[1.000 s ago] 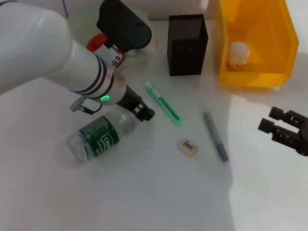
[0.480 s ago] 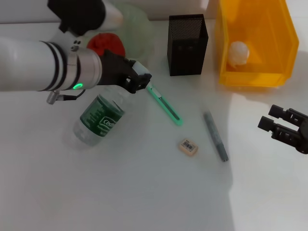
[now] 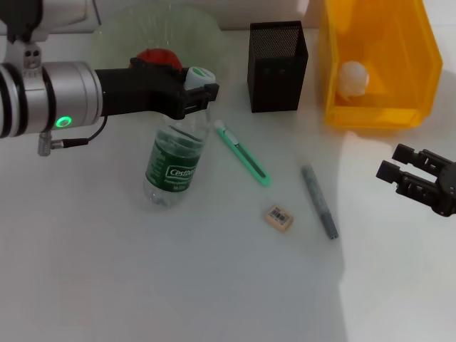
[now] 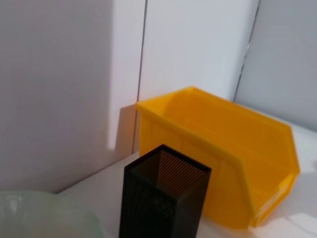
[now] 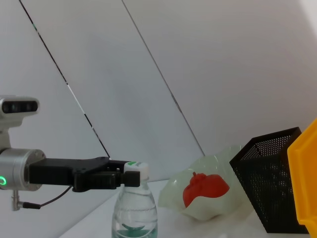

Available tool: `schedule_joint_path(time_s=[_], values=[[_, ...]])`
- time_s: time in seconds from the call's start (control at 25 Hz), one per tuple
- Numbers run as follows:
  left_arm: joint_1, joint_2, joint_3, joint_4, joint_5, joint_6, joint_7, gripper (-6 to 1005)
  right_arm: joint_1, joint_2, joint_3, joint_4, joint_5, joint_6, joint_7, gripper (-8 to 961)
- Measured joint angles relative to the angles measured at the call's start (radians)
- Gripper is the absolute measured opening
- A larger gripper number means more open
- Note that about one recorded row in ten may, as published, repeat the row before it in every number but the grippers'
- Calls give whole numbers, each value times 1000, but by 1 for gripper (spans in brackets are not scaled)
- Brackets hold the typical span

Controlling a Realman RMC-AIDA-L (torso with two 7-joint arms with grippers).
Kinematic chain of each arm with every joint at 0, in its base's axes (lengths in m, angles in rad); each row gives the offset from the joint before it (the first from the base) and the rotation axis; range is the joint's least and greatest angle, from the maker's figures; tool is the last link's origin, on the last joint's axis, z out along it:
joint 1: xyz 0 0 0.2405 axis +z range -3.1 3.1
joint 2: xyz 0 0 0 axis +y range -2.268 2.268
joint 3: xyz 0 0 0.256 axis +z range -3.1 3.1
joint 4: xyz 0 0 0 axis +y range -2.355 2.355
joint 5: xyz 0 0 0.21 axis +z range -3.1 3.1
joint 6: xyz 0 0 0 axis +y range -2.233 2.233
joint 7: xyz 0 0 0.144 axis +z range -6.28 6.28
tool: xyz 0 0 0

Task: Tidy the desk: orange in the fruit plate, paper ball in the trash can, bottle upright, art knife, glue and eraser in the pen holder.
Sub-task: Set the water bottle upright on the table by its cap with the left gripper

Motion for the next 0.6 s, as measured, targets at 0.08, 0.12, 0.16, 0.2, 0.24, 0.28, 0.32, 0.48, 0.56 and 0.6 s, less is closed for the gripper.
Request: schedule_joint_path(time_s=[0.08,0.12,0.16,0.2,0.24,0.28,0.32,0.48,0.56,0.6], values=[[0,0,-66,-70,-127,52,130,437,4,2,0,0,0,5,0,731],[-4,0,-99,-112,-194,85,199,436,6,3,0,0,0,7,0,731],[-8,0,-125,-142,-236,113,242,436,7,4,0,0,0,8,0,731],[-10,0,-134,-153,-251,124,257,436,9,4,0,0,0,8,0,731],[-10,0,-134,-153,-251,124,257,436,9,5,0,1,0,8,0,731],[-16,0,-164,-192,-302,163,313,436,10,5,0,4,0,8,0,731],[-16,0,-164,-192,-302,163,313,436,12,5,0,7,0,8,0,731],[-37,1,-269,-360,-468,285,511,438,20,5,0,26,1,11,1,731],[-42,2,-283,-386,-490,309,546,438,23,5,0,30,1,17,1,731],[-48,2,-308,-444,-537,341,610,438,24,5,0,31,1,20,1,731]])
